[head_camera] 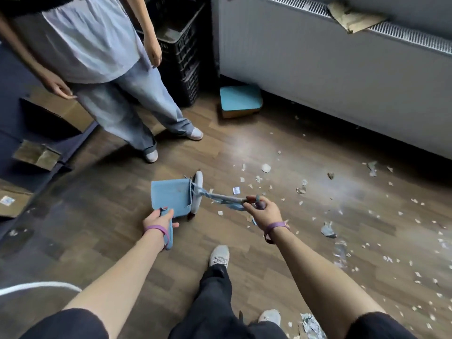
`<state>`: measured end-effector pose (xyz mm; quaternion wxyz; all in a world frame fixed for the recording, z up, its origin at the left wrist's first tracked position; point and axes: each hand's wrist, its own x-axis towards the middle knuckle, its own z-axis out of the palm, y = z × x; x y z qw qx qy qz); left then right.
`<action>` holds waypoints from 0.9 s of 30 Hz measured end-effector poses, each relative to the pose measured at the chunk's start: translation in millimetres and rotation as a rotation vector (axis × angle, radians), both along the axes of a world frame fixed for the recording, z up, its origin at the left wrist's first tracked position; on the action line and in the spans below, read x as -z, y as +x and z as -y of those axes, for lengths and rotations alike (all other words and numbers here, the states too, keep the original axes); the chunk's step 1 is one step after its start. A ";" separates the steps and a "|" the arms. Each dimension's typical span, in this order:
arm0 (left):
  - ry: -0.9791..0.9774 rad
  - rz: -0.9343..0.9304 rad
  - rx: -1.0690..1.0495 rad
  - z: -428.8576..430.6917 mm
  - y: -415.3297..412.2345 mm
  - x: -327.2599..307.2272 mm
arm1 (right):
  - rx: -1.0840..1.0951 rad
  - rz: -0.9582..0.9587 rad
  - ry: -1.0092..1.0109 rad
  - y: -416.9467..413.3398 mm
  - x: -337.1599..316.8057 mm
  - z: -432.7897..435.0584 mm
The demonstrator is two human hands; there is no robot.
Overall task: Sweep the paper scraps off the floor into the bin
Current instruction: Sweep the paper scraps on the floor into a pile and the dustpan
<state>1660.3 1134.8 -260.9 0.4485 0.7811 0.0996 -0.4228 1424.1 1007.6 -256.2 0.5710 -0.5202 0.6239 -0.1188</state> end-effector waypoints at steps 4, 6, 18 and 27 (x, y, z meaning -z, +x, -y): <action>0.023 -0.039 0.110 22.8 -7.4 9.0 | -0.098 -0.189 -0.042 -45.9 14.3 1.1; 0.026 -0.064 0.157 39.4 -20.9 10.7 | -0.082 -0.268 -0.046 -74.3 1.0 6.6; -0.043 -0.200 0.707 122.3 -259.6 6.8 | 0.282 -0.670 -0.133 -301.5 -60.1 -19.7; -0.056 -0.128 1.030 129.0 -439.6 -11.9 | 0.561 -0.570 -0.124 -444.8 -69.1 -66.3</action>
